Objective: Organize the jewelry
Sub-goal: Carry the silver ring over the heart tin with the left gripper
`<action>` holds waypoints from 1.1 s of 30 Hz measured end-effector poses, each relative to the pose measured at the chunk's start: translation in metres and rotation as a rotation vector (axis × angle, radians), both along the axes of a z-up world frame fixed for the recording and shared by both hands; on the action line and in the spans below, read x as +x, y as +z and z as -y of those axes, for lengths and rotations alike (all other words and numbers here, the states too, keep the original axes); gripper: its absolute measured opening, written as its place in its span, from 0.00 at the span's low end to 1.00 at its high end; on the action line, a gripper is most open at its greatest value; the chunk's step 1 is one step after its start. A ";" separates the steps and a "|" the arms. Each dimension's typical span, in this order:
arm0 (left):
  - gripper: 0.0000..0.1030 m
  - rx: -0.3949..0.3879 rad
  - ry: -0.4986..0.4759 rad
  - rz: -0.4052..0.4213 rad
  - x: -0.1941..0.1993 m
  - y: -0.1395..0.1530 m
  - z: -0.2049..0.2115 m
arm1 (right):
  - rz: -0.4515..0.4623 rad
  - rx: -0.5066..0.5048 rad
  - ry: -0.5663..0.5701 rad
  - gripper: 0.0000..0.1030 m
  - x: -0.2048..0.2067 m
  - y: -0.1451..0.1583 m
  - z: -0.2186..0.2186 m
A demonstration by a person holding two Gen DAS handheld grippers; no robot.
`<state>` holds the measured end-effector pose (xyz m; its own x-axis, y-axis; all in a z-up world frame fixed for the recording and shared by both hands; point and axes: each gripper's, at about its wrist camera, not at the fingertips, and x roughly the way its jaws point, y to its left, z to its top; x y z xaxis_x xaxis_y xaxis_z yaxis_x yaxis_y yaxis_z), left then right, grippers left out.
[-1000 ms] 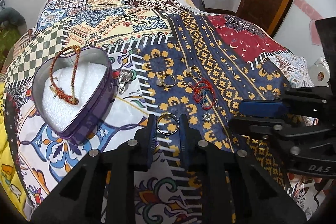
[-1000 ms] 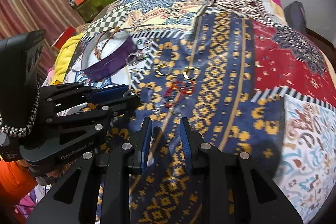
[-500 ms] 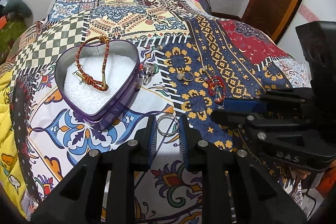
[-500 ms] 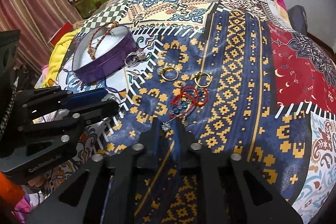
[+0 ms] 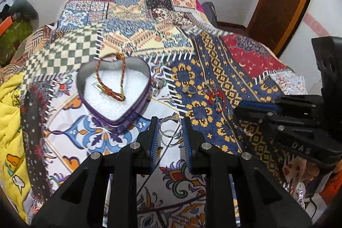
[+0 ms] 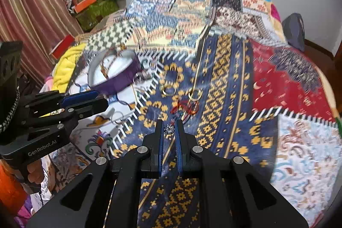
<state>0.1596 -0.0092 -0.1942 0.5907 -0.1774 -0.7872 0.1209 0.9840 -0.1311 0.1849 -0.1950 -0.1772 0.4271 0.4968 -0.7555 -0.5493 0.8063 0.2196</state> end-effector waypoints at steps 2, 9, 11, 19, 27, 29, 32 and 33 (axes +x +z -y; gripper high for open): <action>0.20 -0.001 0.011 0.020 -0.005 0.009 -0.003 | 0.024 0.008 -0.002 0.09 -0.002 0.010 0.001; 0.20 -0.004 0.041 0.085 -0.020 0.039 -0.015 | 0.115 0.042 -0.001 0.09 -0.012 0.045 -0.003; 0.20 -0.001 0.051 0.106 -0.024 0.048 -0.019 | 0.141 0.051 0.008 0.09 -0.014 0.056 -0.008; 0.20 0.002 0.109 0.179 -0.030 0.073 -0.040 | 0.185 0.102 0.052 0.09 -0.004 0.075 -0.034; 0.20 0.013 0.160 0.207 -0.023 0.081 -0.066 | 0.197 0.120 0.122 0.09 0.002 0.080 -0.067; 0.20 0.014 0.166 0.208 -0.020 0.079 -0.070 | 0.190 0.122 0.140 0.09 0.008 0.076 -0.076; 0.20 0.008 0.174 0.202 -0.014 0.074 -0.076 | 0.175 0.115 0.158 0.09 0.015 0.069 -0.087; 0.20 0.007 0.175 0.200 -0.013 0.073 -0.076 | 0.169 0.113 0.161 0.09 0.017 0.067 -0.089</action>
